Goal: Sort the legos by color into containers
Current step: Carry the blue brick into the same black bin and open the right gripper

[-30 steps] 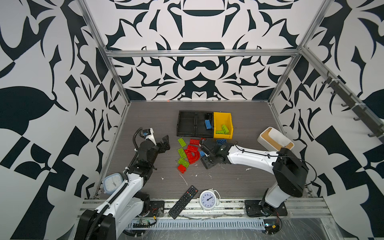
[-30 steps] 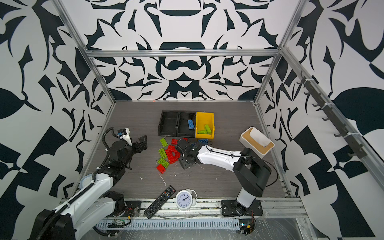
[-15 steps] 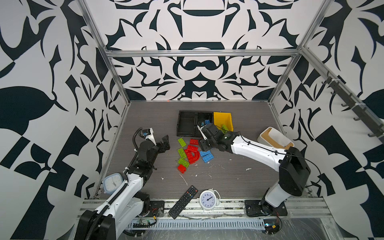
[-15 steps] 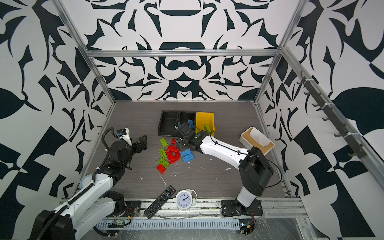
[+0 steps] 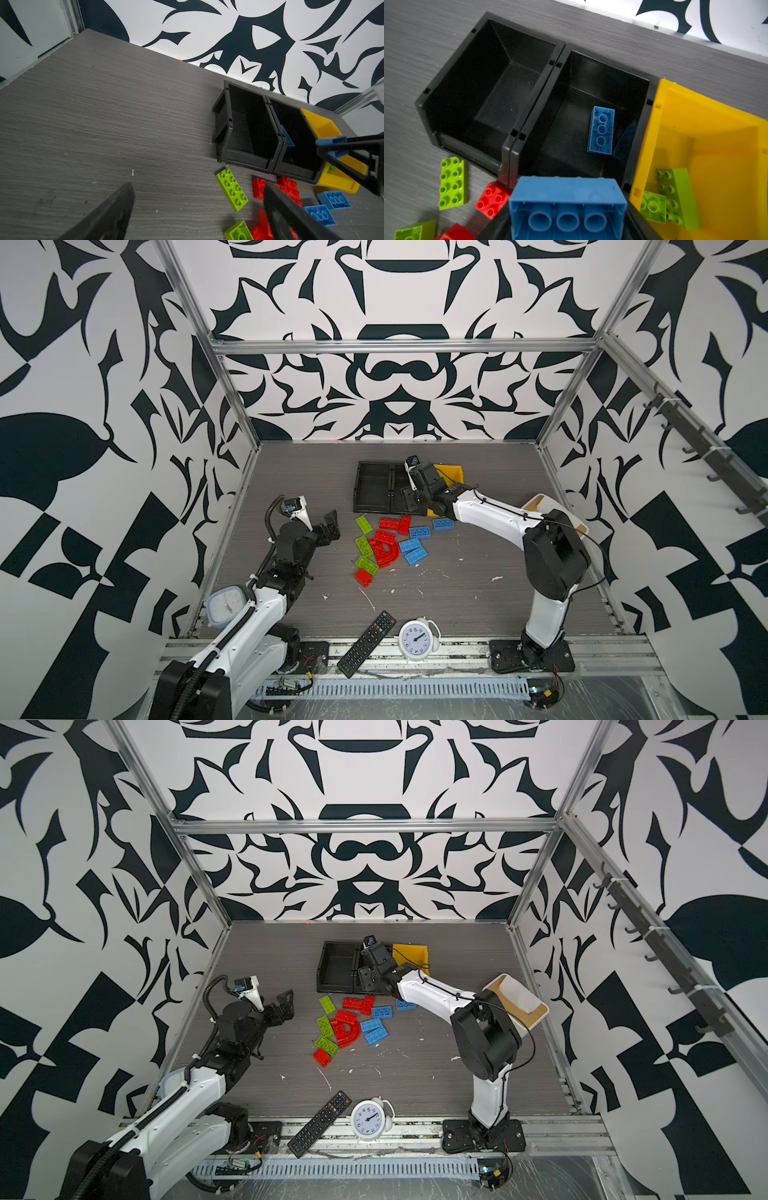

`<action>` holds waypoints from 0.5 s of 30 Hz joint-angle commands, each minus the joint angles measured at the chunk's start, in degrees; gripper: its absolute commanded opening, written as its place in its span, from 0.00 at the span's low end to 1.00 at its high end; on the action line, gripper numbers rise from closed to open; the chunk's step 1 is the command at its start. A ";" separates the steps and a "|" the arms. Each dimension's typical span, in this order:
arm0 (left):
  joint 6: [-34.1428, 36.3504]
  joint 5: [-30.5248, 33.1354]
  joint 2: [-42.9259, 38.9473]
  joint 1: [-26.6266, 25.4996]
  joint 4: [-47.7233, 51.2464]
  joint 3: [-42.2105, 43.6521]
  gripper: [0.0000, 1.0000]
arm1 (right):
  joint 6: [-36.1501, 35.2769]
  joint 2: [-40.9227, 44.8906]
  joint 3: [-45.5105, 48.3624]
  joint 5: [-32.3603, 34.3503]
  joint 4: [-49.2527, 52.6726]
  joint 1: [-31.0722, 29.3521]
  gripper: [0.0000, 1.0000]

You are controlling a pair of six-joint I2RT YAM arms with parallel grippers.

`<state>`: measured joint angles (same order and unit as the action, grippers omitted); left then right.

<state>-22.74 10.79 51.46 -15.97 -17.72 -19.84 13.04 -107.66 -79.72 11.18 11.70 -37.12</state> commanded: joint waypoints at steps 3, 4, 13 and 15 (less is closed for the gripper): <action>-0.64 0.93 -0.75 0.23 -0.22 0.41 0.99 | 0.69 -1.25 -3.96 0.42 -3.26 -0.02 0.51; -0.64 0.94 -0.66 0.23 -0.21 0.34 1.00 | 0.72 -1.60 -4.25 0.45 -3.31 0.03 0.51; -0.42 1.66 -0.75 0.23 0.01 0.33 0.99 | 1.37 -5.09 -6.87 -1.86 -3.01 0.56 0.55; -0.40 1.63 -0.66 0.23 -0.11 0.33 1.00 | 1.51 -5.61 -7.21 -2.04 -2.84 0.59 0.61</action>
<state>-22.72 11.60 51.29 -15.97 -17.74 -19.84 13.63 -113.80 -84.38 9.91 9.93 -36.77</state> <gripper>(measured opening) 0.994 0.674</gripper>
